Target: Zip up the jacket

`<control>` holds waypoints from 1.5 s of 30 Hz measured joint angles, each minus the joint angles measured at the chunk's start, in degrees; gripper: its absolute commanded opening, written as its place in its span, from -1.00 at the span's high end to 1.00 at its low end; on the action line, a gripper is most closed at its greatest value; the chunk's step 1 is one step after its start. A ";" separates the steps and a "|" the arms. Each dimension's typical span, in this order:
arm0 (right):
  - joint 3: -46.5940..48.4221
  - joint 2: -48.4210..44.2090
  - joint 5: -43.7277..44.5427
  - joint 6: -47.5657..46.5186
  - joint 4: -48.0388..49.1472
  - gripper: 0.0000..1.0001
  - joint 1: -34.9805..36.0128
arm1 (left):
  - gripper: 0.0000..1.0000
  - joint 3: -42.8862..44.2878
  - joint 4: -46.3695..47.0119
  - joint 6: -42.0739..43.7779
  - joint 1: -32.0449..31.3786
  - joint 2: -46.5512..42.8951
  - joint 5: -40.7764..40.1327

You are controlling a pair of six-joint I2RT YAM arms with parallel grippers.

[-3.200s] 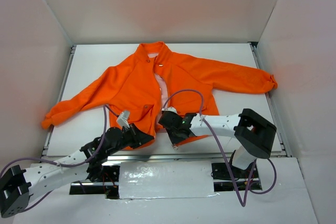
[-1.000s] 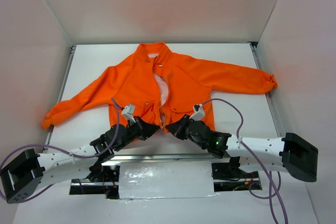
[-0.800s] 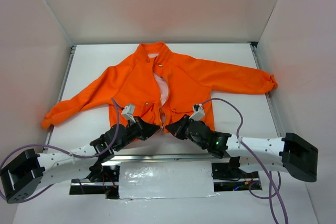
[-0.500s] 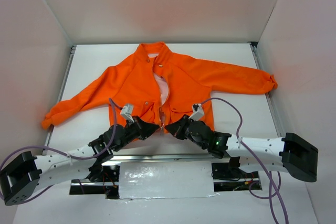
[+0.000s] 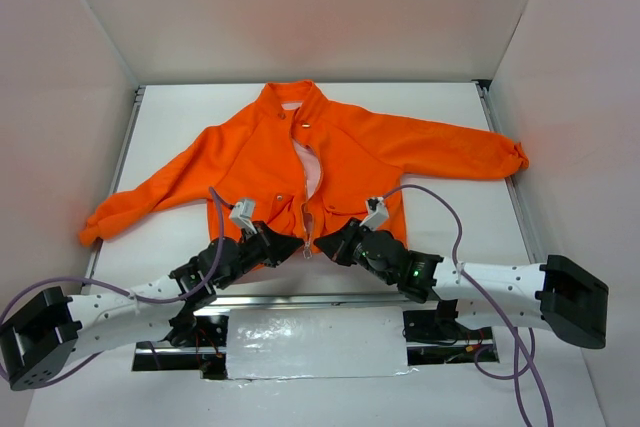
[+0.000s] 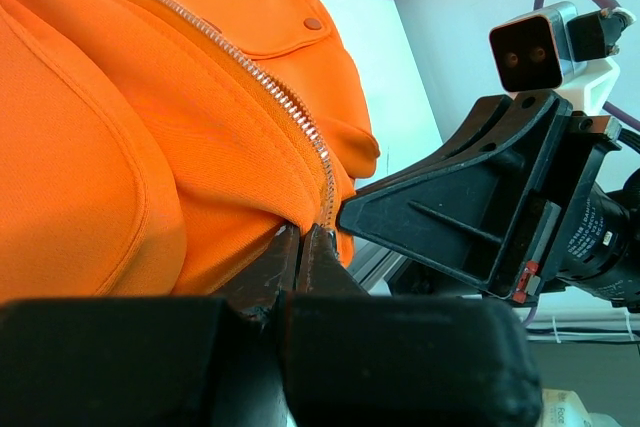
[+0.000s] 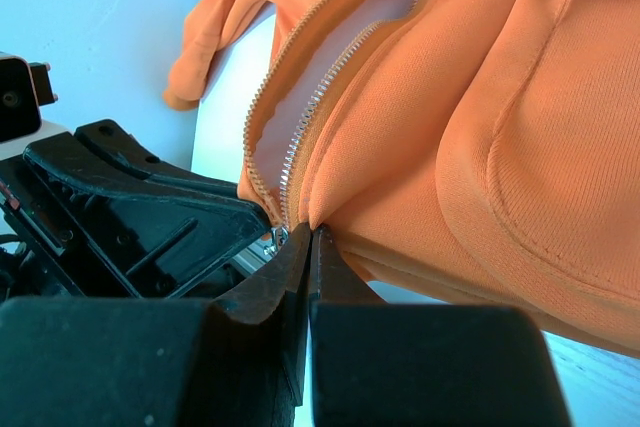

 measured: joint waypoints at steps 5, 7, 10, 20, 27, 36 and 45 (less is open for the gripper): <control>-0.42 -0.26 0.09 -0.11 0.02 1.00 0.00 | 1.00 0.00 -0.04 0.00 -0.02 -0.09 0.04; -0.52 -0.26 0.20 -0.11 0.00 1.00 0.00 | 1.00 0.00 -0.13 0.00 -0.02 -0.24 0.04; -0.52 -0.28 0.35 -0.15 0.02 1.00 0.00 | 1.00 -0.11 -0.15 0.00 -0.02 -0.87 0.04; -0.72 -1.49 0.70 -0.37 0.04 1.00 0.00 | 1.00 -0.76 -0.39 -0.02 -0.02 -1.81 0.07; -0.79 -2.08 1.18 -0.39 0.04 1.00 0.00 | 1.00 -0.81 0.00 -0.04 -0.02 -1.03 0.17; -1.11 -1.99 0.37 -2.03 1.36 1.00 0.00 | 1.00 -0.81 -0.24 -0.02 -0.02 -1.57 0.46; -2.71 -1.51 -1.25 -3.69 4.09 1.00 0.00 | 1.00 -0.81 -1.16 0.00 -0.02 -3.32 0.09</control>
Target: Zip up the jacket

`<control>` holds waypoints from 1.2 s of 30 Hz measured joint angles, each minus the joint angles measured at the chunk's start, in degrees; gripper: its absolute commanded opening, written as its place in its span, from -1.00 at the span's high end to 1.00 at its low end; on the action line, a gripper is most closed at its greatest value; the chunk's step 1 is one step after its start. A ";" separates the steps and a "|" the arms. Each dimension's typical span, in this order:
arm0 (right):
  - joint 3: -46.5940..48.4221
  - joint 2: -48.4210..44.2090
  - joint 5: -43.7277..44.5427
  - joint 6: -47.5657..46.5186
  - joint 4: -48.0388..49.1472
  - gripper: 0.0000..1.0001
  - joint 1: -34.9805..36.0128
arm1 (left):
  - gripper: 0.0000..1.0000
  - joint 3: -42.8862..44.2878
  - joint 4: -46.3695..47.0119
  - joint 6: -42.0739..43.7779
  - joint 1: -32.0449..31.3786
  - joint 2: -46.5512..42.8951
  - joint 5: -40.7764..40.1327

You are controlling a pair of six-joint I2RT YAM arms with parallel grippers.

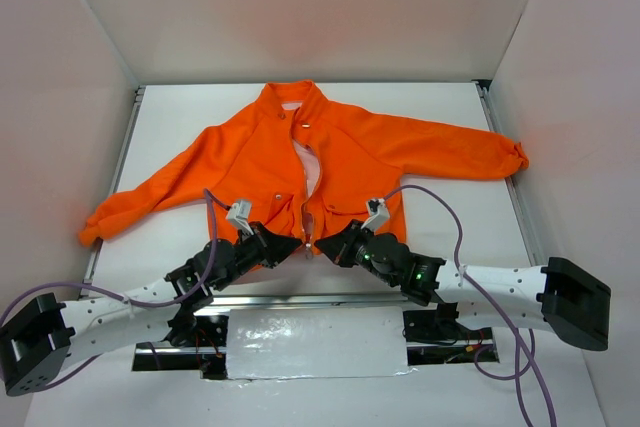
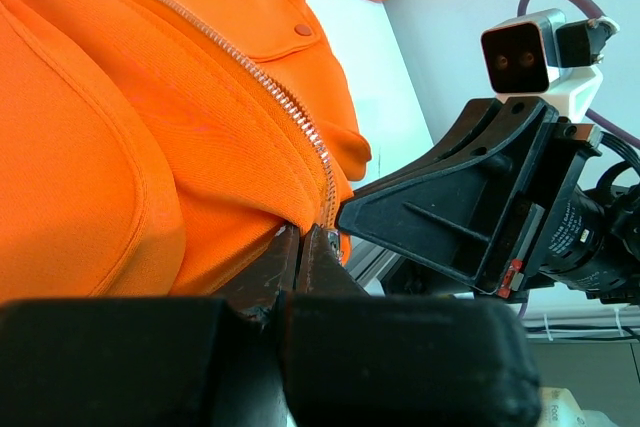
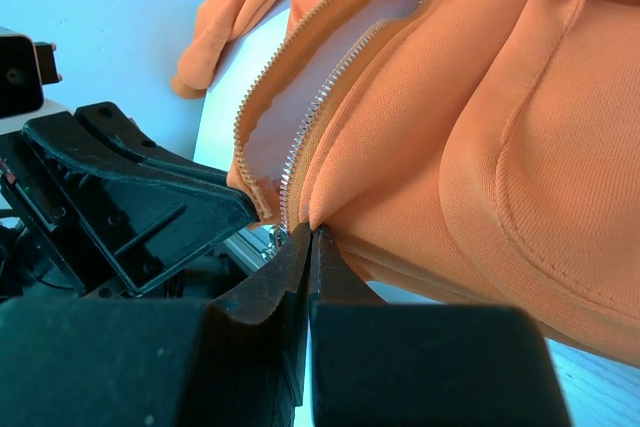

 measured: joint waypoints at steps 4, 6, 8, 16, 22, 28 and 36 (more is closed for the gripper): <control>0.00 0.11 -0.20 -0.39 0.52 1.00 0.00 | 1.00 0.00 -0.15 0.00 0.00 0.00 0.02; 0.00 0.11 -0.22 -0.59 0.74 1.00 0.00 | 1.00 0.00 -0.11 0.00 0.00 0.00 0.02; 0.00 0.11 -0.24 -0.81 0.74 1.00 0.00 | 1.00 0.00 -0.11 0.00 0.00 0.04 0.02; 0.00 0.11 -0.22 -1.09 0.72 1.00 0.00 | 1.00 0.00 0.59 -0.02 0.00 0.83 0.52; 0.00 0.11 -0.22 -1.18 0.66 1.00 0.00 | 1.00 0.00 0.81 -0.02 0.00 0.98 0.57; 0.00 0.11 -0.20 -1.22 0.59 1.00 0.00 | 1.00 0.00 0.96 0.00 0.00 1.53 1.14; 0.00 0.11 -0.20 -1.42 0.39 1.00 0.00 | 1.00 0.00 1.44 -0.02 0.00 2.62 1.31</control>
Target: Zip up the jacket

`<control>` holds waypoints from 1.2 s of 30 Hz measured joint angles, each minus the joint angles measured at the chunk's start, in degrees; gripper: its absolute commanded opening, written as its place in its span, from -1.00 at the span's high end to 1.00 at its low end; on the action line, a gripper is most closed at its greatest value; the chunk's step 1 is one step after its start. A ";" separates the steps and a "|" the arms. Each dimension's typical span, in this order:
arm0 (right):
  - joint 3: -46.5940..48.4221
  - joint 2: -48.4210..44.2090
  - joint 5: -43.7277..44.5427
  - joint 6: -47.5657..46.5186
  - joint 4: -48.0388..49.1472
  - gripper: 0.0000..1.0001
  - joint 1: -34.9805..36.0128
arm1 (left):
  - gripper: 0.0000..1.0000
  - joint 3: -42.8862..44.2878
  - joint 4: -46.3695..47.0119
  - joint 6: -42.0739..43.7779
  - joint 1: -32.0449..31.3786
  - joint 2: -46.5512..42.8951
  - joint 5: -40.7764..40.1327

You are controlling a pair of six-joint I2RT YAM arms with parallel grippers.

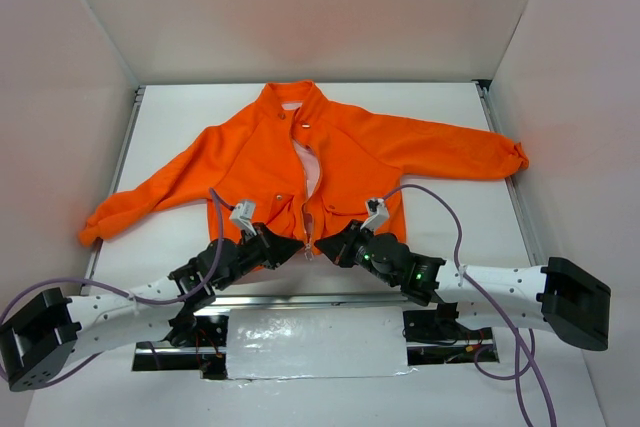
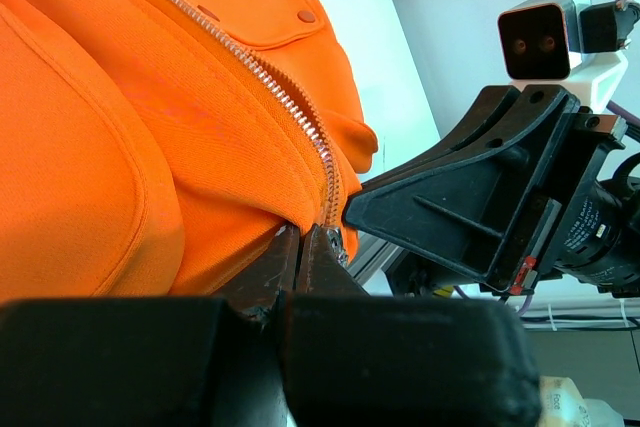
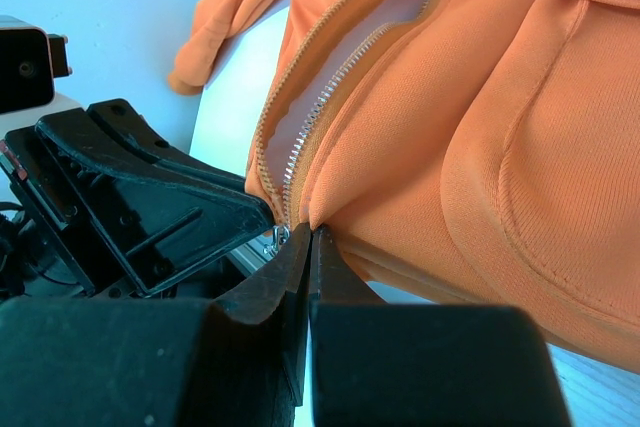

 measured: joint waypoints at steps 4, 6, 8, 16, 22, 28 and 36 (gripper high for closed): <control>0.00 0.00 0.02 0.02 -0.28 1.00 0.00 | 1.00 0.00 0.28 0.00 0.00 0.35 0.20; 0.00 0.00 0.04 0.02 -0.31 1.00 0.00 | 1.00 0.00 0.37 0.00 0.00 0.35 0.24; 0.00 0.00 0.22 0.02 -0.31 1.00 0.00 | 1.00 0.00 0.55 -0.02 0.00 0.35 0.26; 0.00 0.00 1.49 -0.04 -0.28 1.00 0.00 | 1.00 -0.04 1.57 -0.15 0.00 0.35 1.31; 0.02 0.00 1.79 -0.24 -0.24 1.00 0.00 | 1.00 -0.04 2.84 -0.28 0.00 0.61 1.81; 0.02 -0.02 1.97 -0.42 -0.24 1.00 0.00 | 1.00 -0.07 3.15 -0.31 0.00 1.20 1.81; 0.02 -0.37 2.14 -0.46 -0.37 1.00 0.00 | 1.00 -0.81 3.74 -0.33 -0.04 1.44 1.75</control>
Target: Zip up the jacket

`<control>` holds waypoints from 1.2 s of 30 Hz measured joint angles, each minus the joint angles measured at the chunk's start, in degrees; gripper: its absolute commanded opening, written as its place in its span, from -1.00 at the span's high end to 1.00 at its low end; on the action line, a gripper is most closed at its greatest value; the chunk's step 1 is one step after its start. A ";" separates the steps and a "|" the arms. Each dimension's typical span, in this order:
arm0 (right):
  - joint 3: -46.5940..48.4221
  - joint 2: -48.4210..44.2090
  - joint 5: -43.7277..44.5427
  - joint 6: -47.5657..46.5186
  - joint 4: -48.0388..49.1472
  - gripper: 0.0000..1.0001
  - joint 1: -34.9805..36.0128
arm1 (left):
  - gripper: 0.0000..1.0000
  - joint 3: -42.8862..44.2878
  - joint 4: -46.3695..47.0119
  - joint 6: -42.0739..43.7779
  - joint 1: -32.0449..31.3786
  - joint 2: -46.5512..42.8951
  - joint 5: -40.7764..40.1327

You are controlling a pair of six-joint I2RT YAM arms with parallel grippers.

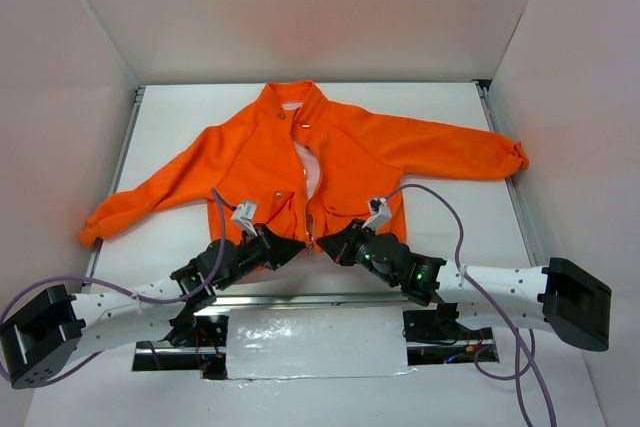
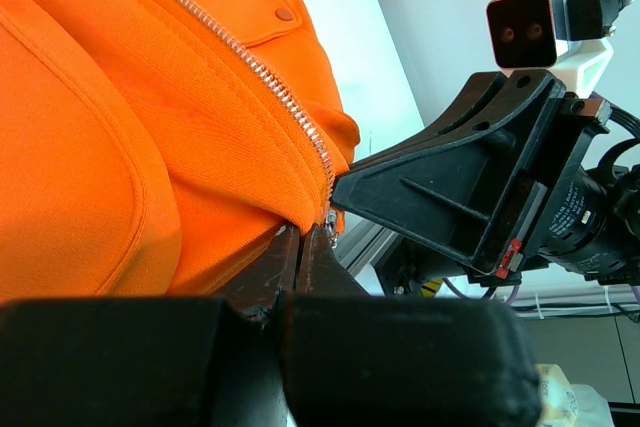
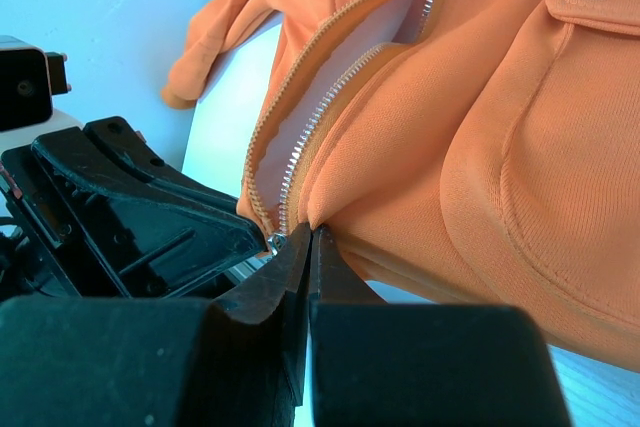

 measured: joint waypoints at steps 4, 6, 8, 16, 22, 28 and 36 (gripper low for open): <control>0.00 0.00 0.22 -0.17 -0.09 1.00 -0.02 | 1.00 0.00 0.52 0.00 -0.02 0.63 0.02; 0.00 0.00 0.26 -0.42 -0.24 1.00 -0.02 | 1.00 0.00 0.72 0.02 -0.02 0.96 0.07; 0.00 0.02 0.24 -0.83 -0.33 1.00 -0.02 | 1.00 0.00 0.81 0.11 -0.04 1.16 0.20; 0.22 0.52 -2.54 -5.11 -0.31 1.00 -1.38 | 1.00 0.28 -1.62 2.34 -0.07 0.59 1.40; 0.22 0.59 -6.34 -7.15 0.22 1.00 -3.21 | 1.00 0.92 -3.28 3.52 -0.07 0.61 1.73; 0.20 1.68 -7.69 -7.13 1.09 1.00 -3.61 | 1.00 0.90 -3.85 3.30 -0.07 0.72 1.55; -0.02 4.79 -8.74 -5.57 2.99 1.00 -4.07 | 1.00 0.90 -2.47 2.27 -0.07 3.85 1.55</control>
